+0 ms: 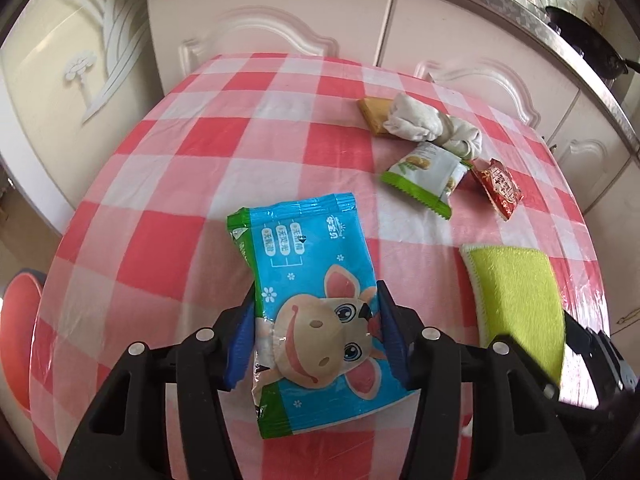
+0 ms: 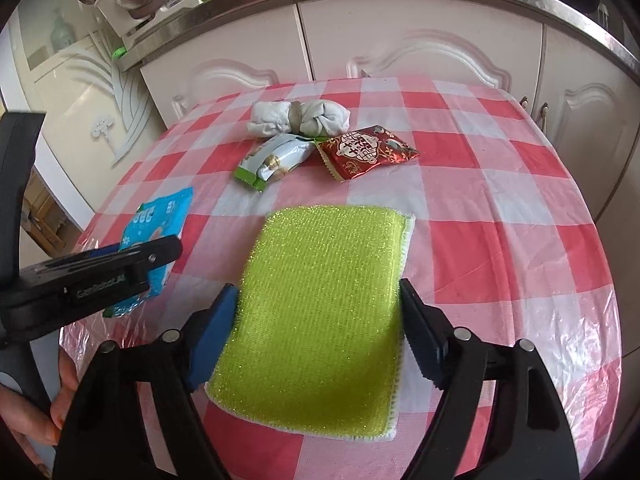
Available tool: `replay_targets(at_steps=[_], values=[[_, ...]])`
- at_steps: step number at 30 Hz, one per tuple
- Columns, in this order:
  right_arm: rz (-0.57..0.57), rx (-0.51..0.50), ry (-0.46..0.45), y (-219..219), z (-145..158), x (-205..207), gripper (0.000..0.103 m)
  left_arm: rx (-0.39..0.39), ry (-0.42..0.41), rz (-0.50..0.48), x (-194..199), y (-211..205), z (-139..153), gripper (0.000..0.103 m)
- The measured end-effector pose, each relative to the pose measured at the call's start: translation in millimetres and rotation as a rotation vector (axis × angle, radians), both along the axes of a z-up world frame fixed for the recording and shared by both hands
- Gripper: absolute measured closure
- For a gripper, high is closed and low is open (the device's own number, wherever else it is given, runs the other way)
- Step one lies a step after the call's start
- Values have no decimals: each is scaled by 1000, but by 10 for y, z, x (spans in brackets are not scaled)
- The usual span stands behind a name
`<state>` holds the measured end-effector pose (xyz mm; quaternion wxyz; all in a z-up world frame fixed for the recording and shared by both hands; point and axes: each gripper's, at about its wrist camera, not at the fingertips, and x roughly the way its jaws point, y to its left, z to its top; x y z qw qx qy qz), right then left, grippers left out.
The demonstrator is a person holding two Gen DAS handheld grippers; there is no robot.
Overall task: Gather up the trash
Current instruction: 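Close the right gripper on the yellow-green sponge while the left holds the wipes packet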
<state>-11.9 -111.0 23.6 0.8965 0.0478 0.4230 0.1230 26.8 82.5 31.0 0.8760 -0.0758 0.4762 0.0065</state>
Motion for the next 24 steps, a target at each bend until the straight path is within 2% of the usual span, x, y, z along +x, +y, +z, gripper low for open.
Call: replay_targets(at_steps=[7, 14, 18, 24], values=[[17, 142, -2, -150, 10, 70, 35, -49, -19, 41, -274, 241, 73, 48], [50, 316, -57, -295, 97, 54, 35, -71, -36, 88, -676, 449, 256, 48], [55, 410, -39, -385, 90, 97, 35, -102, -54, 125, -927, 556, 344, 48], [49, 510, -39, -502, 90, 87, 35, -126, -47, 125, -1056, 622, 274, 48]])
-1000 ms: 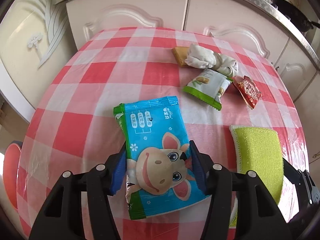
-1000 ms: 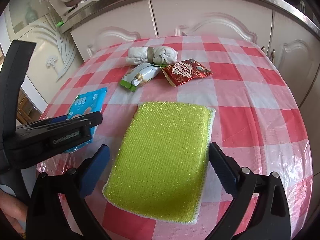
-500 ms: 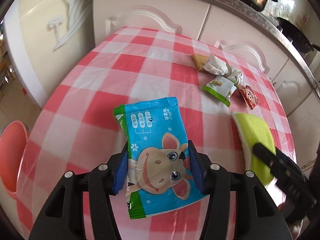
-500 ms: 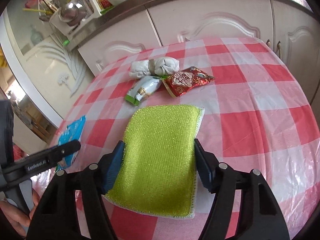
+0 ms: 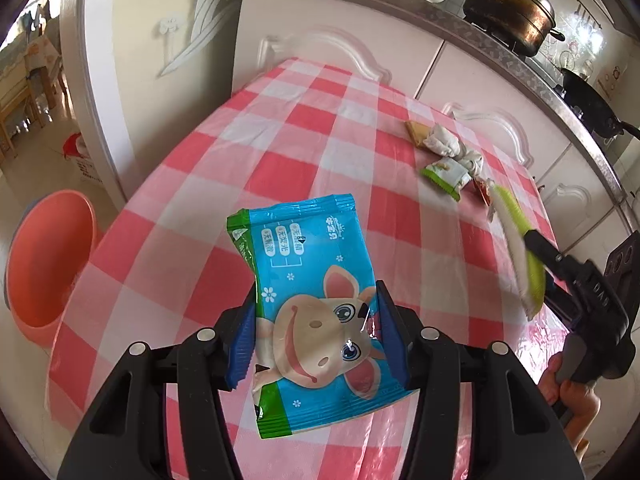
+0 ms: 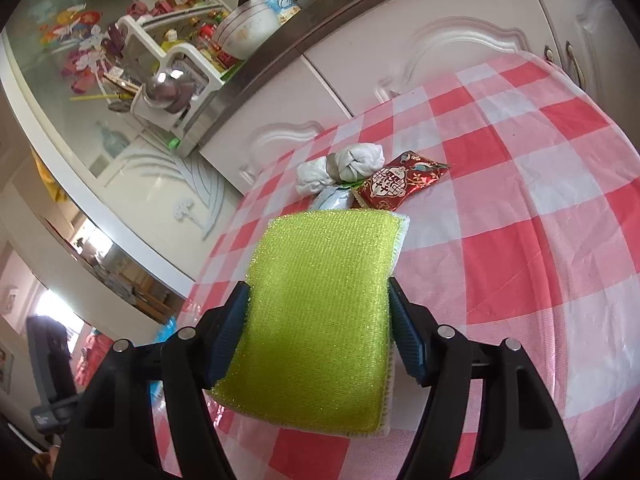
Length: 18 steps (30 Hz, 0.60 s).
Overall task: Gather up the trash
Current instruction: 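Close the right gripper on the yellow-green sponge while the left holds the wipes packet, then carry the wipes packet and sponge over the orange bucket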
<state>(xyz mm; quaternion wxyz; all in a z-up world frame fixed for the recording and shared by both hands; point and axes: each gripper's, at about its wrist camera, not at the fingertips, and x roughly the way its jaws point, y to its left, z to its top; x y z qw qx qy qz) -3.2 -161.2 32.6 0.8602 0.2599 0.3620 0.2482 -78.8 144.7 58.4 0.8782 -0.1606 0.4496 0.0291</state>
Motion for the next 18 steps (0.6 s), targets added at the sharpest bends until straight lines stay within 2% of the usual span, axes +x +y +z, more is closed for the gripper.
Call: replay_targets(at_steps=[4, 6, 12, 18], values=[[-32, 79, 15, -116, -25, -37, 35, -2, -10, -23, -53, 18, -16, 48], [-47, 80, 8, -130, -7, -73, 34, -8, -22, -31, -105, 56, -12, 48], [-46, 26, -6, 33, 51, -165, 34, -8, -52, -50, -234, 204, -17, 48], [6, -60, -48, 446, 169, -270, 34, -17, -89, -66, -366, 398, -5, 48]])
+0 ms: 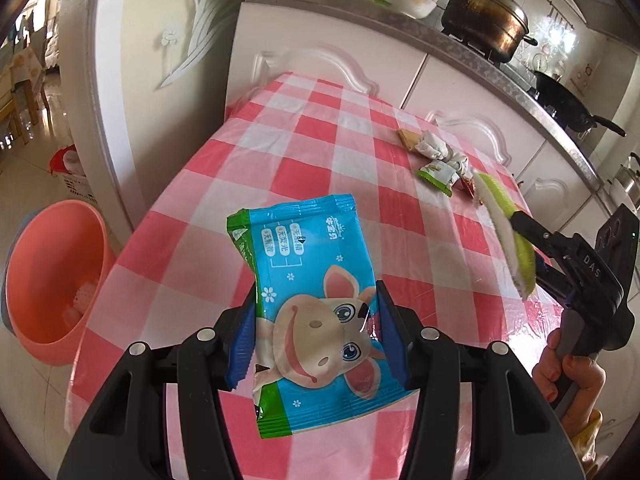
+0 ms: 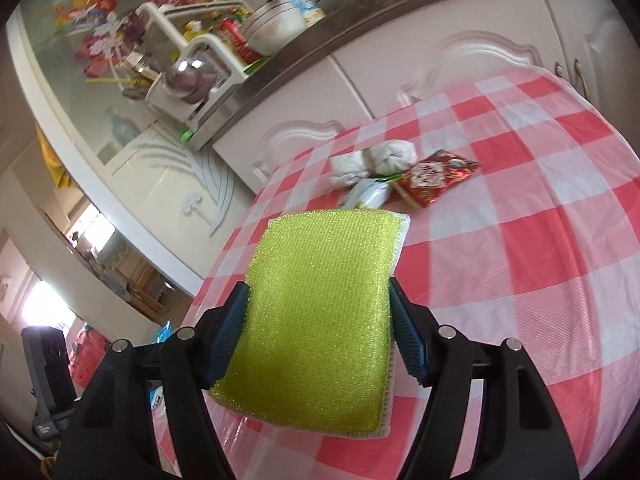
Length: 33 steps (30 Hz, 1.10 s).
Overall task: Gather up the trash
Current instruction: 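Carry the wipes packet and sponge over the orange bucket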
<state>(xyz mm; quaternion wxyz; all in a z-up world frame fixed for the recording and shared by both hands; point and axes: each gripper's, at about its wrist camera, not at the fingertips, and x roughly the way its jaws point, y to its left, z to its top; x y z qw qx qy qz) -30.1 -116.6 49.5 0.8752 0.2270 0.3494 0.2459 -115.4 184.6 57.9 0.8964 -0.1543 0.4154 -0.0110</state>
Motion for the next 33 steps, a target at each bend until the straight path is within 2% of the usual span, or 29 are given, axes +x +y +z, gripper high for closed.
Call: replay_targets(at_steps=[16, 33], values=[[87, -78, 73, 566, 81, -22, 34, -26, -9, 128, -262, 835, -181, 48], [371, -137, 91, 1852, 285, -86, 34, -43, -30, 340, -652, 1880, -317, 48]])
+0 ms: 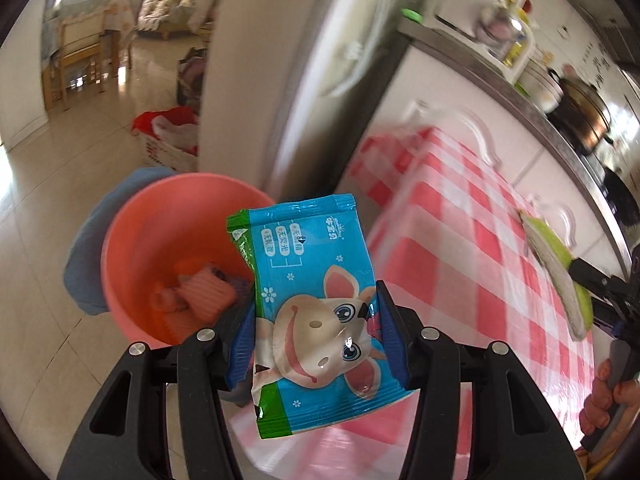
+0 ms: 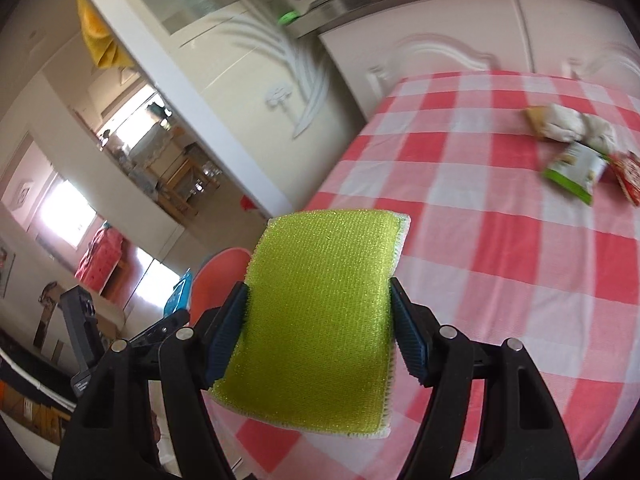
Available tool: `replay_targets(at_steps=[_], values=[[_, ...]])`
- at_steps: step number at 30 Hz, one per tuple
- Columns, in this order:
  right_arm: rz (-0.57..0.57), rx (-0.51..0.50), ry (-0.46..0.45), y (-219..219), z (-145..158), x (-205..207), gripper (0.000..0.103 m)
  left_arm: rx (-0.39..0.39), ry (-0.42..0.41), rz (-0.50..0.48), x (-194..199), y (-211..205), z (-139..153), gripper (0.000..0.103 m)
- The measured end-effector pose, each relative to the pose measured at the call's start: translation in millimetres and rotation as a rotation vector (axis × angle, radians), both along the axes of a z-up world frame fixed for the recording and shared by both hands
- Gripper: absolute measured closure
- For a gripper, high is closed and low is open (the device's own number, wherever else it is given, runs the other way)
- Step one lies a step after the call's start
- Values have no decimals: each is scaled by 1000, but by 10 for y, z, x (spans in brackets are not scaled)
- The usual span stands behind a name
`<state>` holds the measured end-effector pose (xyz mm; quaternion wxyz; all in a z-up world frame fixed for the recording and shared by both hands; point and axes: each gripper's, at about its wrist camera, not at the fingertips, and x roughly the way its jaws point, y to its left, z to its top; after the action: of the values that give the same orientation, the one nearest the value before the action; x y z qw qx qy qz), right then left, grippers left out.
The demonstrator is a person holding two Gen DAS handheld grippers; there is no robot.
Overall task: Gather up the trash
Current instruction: 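Carry the wipes packet and sponge over the orange bucket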
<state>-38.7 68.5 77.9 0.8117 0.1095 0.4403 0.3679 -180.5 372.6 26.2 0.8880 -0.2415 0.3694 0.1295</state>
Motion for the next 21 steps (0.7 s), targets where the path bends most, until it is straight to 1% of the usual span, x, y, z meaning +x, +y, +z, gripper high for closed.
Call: replay_targets(at_steps=[5, 8, 11, 15, 21], values=[[91, -18, -4, 447, 78, -24, 33, 14, -3, 70, -88, 334, -46, 48], [149, -28, -3, 742, 109, -25, 33, 5, -7, 112, -120, 520, -104, 48], [208, -49, -25, 1062, 129, -57, 33, -2, -4, 159, -146, 705, -182, 48], [281, -74, -42, 1477, 117, -84, 33, -11, 9, 185, -134, 849, -290, 48], [382, -160, -82, 2108, -26, -104, 33, -19, 38, 205, -79, 970, -456, 48]])
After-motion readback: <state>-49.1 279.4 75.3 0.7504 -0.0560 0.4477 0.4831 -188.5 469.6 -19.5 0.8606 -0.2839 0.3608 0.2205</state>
